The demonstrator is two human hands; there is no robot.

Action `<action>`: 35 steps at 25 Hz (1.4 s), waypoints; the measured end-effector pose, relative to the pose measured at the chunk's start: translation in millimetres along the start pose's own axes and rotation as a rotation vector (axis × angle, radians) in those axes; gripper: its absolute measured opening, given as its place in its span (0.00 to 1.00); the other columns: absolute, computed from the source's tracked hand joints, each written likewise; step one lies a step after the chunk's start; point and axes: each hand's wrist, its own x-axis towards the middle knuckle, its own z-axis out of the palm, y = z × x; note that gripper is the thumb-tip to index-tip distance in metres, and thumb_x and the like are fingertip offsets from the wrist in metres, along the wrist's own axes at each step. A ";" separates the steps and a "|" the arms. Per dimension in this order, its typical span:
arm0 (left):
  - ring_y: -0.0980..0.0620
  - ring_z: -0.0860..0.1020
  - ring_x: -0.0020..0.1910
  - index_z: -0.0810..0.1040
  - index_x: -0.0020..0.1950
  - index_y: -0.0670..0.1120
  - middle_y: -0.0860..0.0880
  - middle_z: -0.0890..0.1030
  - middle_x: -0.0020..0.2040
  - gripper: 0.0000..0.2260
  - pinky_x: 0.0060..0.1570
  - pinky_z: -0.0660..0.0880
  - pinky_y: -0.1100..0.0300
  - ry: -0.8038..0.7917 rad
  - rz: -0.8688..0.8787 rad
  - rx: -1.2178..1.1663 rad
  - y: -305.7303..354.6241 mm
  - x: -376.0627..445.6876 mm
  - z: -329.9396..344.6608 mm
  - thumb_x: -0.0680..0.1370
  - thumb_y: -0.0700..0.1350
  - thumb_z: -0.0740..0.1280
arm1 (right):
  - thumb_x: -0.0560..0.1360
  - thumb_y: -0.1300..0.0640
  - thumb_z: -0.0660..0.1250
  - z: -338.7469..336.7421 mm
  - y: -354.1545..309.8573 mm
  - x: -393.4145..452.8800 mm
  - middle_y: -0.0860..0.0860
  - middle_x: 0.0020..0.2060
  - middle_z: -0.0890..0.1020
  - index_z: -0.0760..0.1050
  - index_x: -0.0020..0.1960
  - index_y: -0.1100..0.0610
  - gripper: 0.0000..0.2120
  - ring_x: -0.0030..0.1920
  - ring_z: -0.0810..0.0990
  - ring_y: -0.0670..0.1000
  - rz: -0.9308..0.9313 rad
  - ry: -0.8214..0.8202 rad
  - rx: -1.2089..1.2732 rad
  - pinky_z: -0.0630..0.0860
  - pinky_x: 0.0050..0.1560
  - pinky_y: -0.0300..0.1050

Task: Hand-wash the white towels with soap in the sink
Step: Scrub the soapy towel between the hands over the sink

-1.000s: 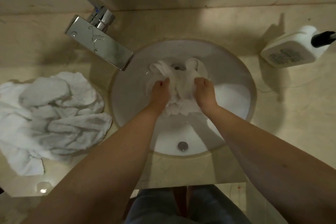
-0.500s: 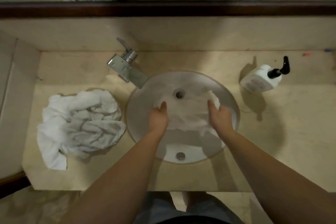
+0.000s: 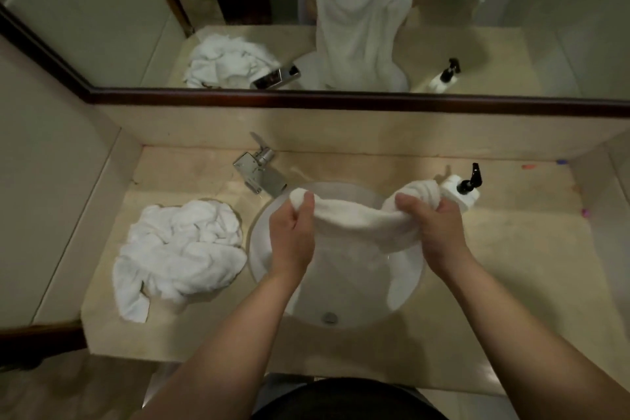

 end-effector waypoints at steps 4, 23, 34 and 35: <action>0.62 0.72 0.30 0.70 0.35 0.51 0.60 0.74 0.28 0.22 0.31 0.68 0.66 0.071 0.207 -0.120 44.9 -8.6 5.6 0.79 0.67 0.58 | 0.70 0.58 0.69 2.9 -44.4 -16.3 0.49 0.32 0.79 0.78 0.40 0.58 0.03 0.36 0.79 0.46 -0.014 -0.079 0.257 0.77 0.41 0.41; 0.55 0.80 0.34 0.77 0.42 0.43 0.48 0.81 0.34 0.17 0.35 0.77 0.61 -0.212 -0.314 -0.381 123.4 -40.5 39.4 0.84 0.51 0.59 | 0.79 0.55 0.67 56.3 -76.9 -58.8 0.48 0.30 0.80 0.75 0.38 0.58 0.12 0.30 0.79 0.41 -0.286 0.223 0.190 0.73 0.31 0.35; 0.55 0.77 0.31 0.79 0.33 0.48 0.53 0.79 0.29 0.15 0.37 0.74 0.58 -0.092 -0.208 -0.340 128.9 -40.5 40.9 0.81 0.46 0.67 | 0.81 0.48 0.64 52.7 -85.7 -44.1 0.45 0.20 0.73 0.68 0.27 0.54 0.24 0.23 0.73 0.44 -0.229 0.178 0.166 0.70 0.28 0.40; 0.54 0.77 0.31 0.77 0.32 0.48 0.53 0.79 0.28 0.16 0.37 0.74 0.57 -0.070 -0.208 -0.326 129.2 -35.8 39.1 0.81 0.47 0.67 | 0.81 0.50 0.64 55.6 -83.5 -53.9 0.45 0.21 0.75 0.70 0.29 0.54 0.23 0.24 0.74 0.43 -0.254 0.119 0.174 0.70 0.28 0.38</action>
